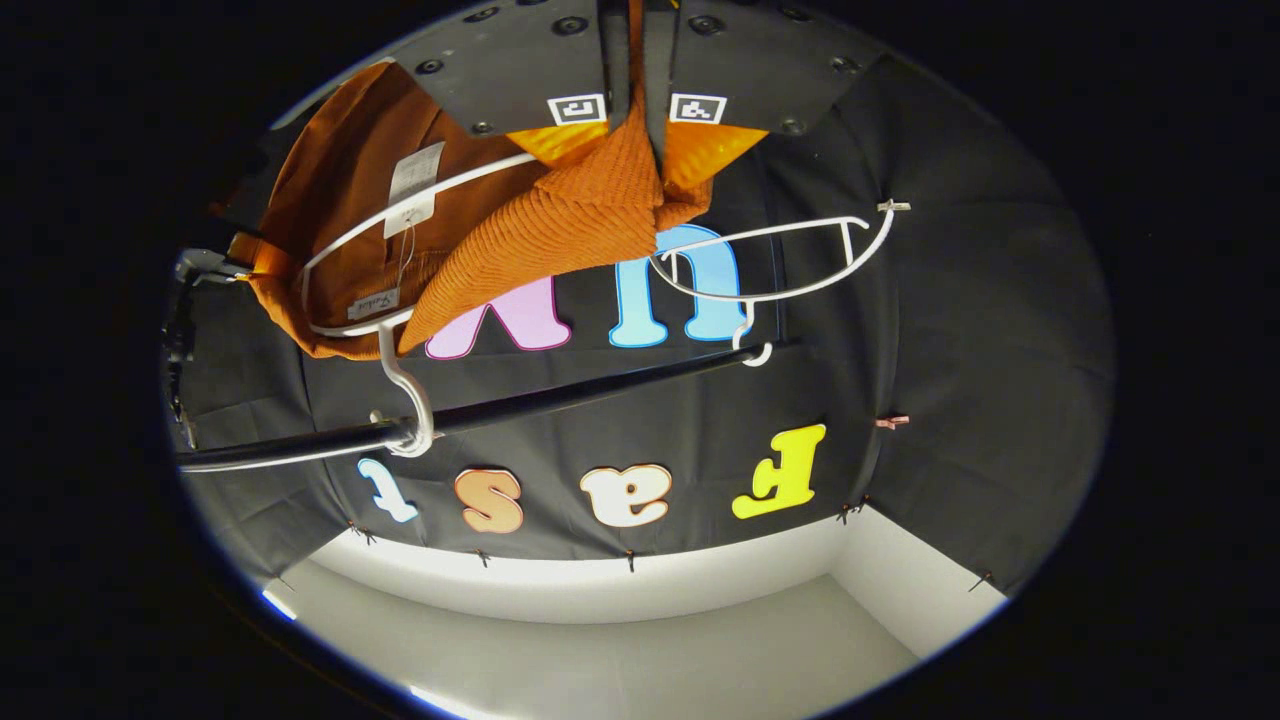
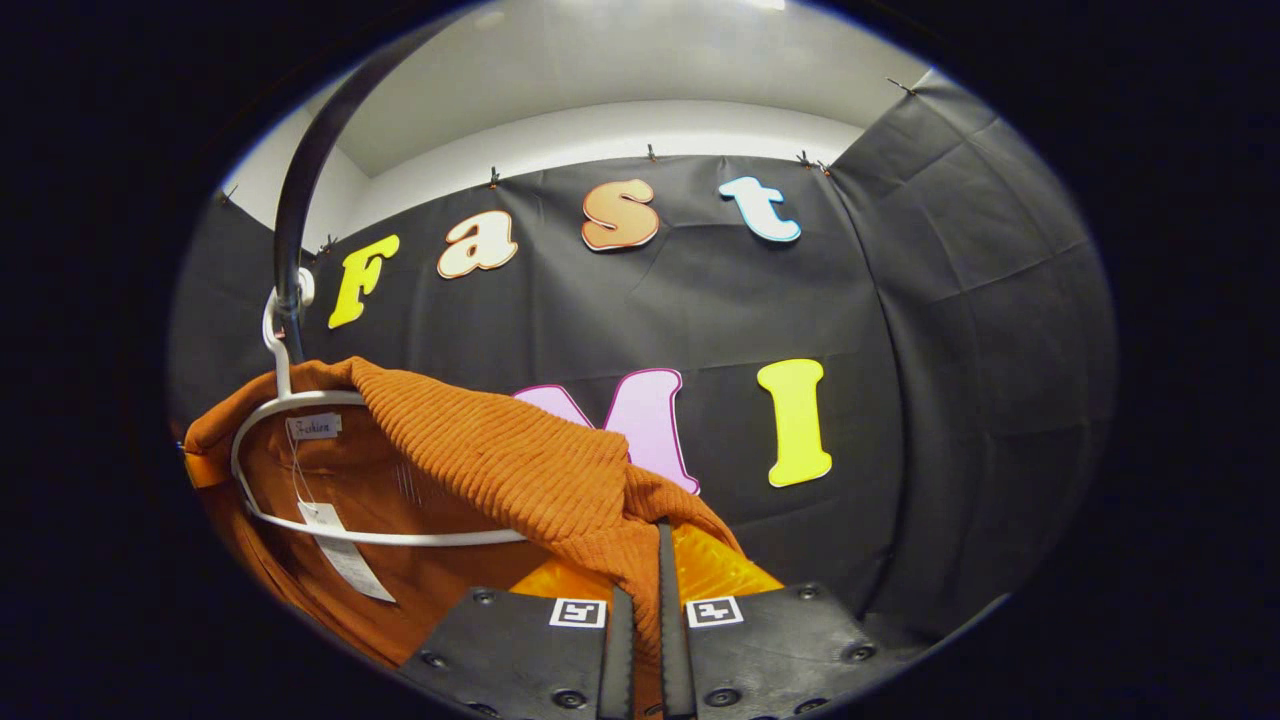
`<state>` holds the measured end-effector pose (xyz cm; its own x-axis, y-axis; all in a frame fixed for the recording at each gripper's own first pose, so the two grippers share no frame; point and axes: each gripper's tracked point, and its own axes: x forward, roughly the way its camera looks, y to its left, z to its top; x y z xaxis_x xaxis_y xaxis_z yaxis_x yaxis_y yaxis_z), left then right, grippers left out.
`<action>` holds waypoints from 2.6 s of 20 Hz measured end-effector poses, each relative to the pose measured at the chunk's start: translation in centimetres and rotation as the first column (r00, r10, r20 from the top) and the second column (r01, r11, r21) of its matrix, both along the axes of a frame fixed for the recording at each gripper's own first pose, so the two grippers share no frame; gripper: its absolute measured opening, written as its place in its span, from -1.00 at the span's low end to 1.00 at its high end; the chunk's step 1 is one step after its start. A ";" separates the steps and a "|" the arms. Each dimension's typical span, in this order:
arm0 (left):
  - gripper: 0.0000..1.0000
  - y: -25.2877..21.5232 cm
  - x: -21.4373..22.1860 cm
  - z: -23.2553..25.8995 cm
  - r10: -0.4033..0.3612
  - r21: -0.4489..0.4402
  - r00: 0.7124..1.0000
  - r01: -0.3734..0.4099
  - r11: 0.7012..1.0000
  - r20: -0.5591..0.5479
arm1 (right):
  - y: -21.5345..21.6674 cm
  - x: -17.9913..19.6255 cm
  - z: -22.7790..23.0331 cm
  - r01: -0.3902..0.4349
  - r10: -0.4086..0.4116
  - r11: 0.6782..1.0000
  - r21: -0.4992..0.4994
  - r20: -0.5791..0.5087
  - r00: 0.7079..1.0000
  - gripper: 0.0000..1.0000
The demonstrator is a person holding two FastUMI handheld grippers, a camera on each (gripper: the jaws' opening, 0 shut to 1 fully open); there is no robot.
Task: Grasp the clothes on the hanger with both hands and then place them into the laundry hamper below.
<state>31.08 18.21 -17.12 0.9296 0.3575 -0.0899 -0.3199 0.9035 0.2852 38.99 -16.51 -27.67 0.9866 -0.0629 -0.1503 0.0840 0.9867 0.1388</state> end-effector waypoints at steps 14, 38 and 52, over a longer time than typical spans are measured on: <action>-0.82 3.0 5.3 3.9 -0.122 -0.025 0.993 0.122 0.992 0.007 | 0.2 1.1 4.7 -0.387 0.371 0.877 0.284 0.111 0.922 -0.71; -0.82 6.2 9.6 -3.1 -0.379 -0.351 0.918 0.318 0.881 -0.117 | 0.9 8.9 1.8 -0.372 0.376 0.831 0.414 0.075 0.924 -0.72; -0.81 10.7 9.0 -21.0 -0.187 -0.559 0.937 -0.010 0.829 -0.294 | 2.4 4.2 -16.6 -0.272 0.391 0.889 0.370 -0.300 0.870 -0.70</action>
